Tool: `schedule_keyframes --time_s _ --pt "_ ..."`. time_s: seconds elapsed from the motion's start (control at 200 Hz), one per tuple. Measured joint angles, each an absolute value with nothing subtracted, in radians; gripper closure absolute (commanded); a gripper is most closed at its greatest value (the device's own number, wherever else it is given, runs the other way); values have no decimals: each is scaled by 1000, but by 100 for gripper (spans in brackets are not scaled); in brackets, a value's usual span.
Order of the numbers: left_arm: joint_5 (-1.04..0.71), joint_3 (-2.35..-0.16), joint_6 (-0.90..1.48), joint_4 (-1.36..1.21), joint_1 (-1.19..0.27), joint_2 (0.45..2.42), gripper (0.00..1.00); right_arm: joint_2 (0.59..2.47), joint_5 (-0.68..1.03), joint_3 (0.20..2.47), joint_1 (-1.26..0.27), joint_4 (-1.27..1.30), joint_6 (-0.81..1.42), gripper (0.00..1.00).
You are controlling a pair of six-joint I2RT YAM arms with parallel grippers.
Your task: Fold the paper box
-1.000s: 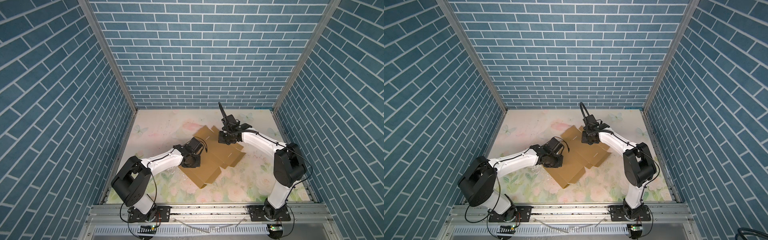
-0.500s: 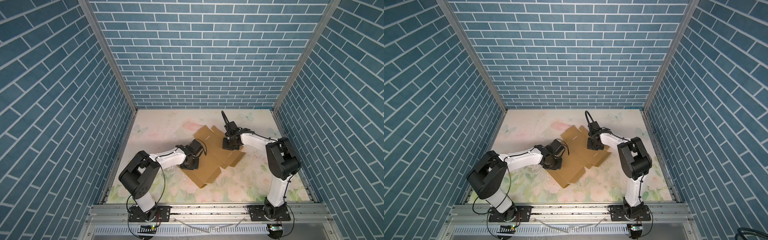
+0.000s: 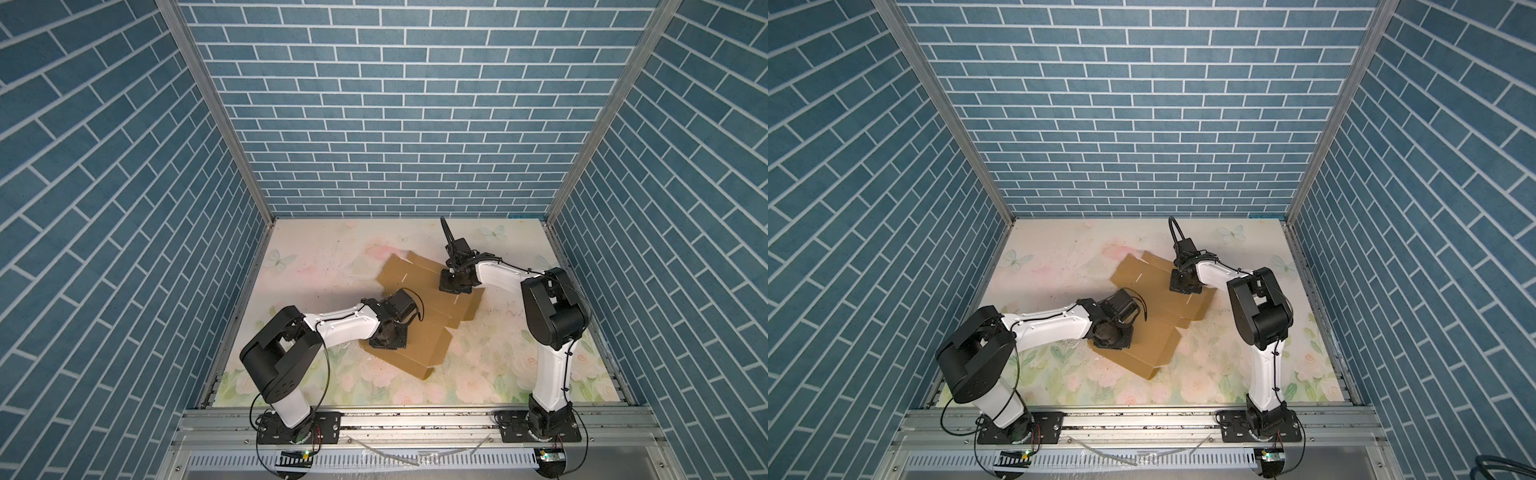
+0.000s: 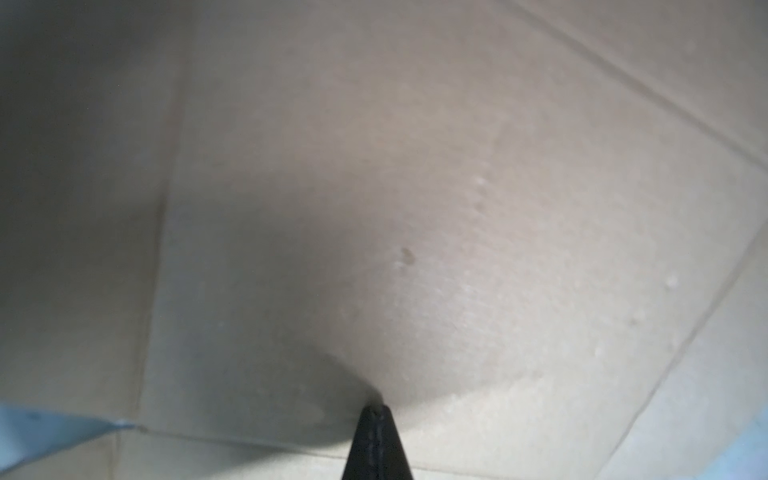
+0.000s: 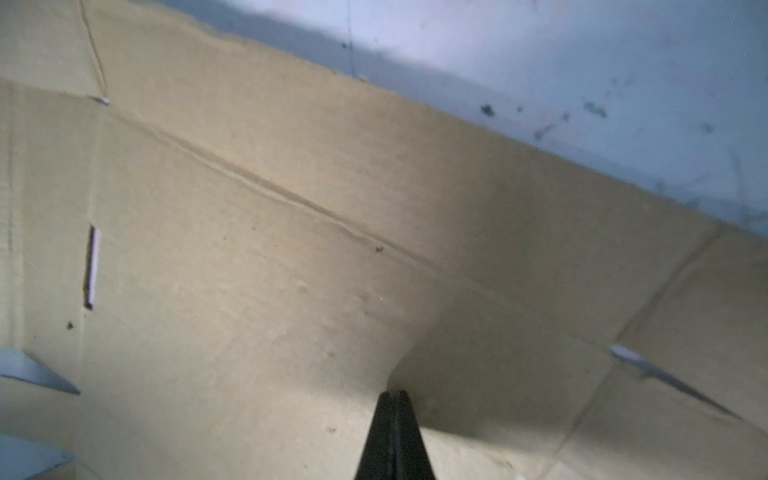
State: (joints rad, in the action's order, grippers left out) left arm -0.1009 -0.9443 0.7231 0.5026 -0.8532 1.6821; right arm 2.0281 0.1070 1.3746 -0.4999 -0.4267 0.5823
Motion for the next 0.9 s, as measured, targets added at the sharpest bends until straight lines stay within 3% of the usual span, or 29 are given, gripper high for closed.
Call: schedule_keyframes --time_s 0.44,0.595,0.9 --pt "-257 -979 765 412 -907 1730 100 2160 221 1558 -501 -431 532 100" --pt "-271 -1024 761 421 -907 1734 72 2170 234 1577 -502 -436 512 98" --pt "-244 -1108 712 481 -797 1580 49 2027 213 1525 -503 -506 485 73"
